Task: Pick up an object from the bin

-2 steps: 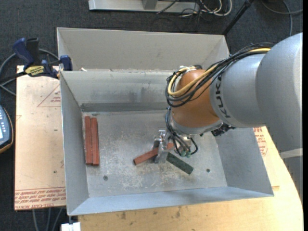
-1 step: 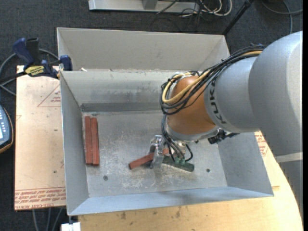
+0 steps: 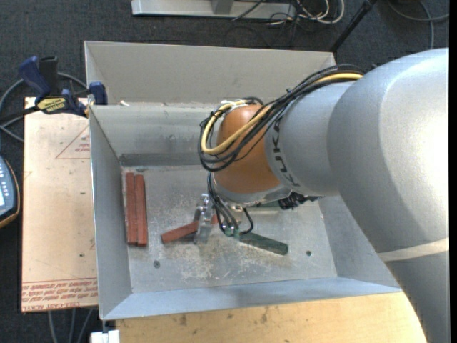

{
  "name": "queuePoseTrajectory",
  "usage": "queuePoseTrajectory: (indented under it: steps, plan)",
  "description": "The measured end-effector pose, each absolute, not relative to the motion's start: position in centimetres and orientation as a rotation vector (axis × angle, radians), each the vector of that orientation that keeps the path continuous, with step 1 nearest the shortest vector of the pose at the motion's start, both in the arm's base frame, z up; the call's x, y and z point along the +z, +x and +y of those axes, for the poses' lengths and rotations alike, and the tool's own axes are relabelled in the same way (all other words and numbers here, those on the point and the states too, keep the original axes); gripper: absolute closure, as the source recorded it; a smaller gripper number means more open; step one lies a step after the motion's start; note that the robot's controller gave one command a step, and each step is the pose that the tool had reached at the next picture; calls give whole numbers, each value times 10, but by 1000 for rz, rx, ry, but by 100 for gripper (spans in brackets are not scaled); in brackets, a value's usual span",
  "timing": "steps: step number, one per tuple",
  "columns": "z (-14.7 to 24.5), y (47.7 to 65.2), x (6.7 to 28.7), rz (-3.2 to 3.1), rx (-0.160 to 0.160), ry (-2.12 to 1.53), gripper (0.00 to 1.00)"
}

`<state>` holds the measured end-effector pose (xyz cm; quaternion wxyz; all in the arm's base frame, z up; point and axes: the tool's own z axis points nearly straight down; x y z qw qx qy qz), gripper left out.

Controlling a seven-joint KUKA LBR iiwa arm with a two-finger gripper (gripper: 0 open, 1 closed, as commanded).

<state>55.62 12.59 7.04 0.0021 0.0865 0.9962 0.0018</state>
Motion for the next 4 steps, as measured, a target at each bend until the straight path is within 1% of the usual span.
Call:
queuePoseTrajectory:
  steps: [1,2,3,4]
  plan:
    - [122,556,70,3127,3,280,0]
    - [122,556,70,3127,3,281,100]
    - [168,561,77,3115,6,388,100]
    - [203,573,174,3110,10,364,100]
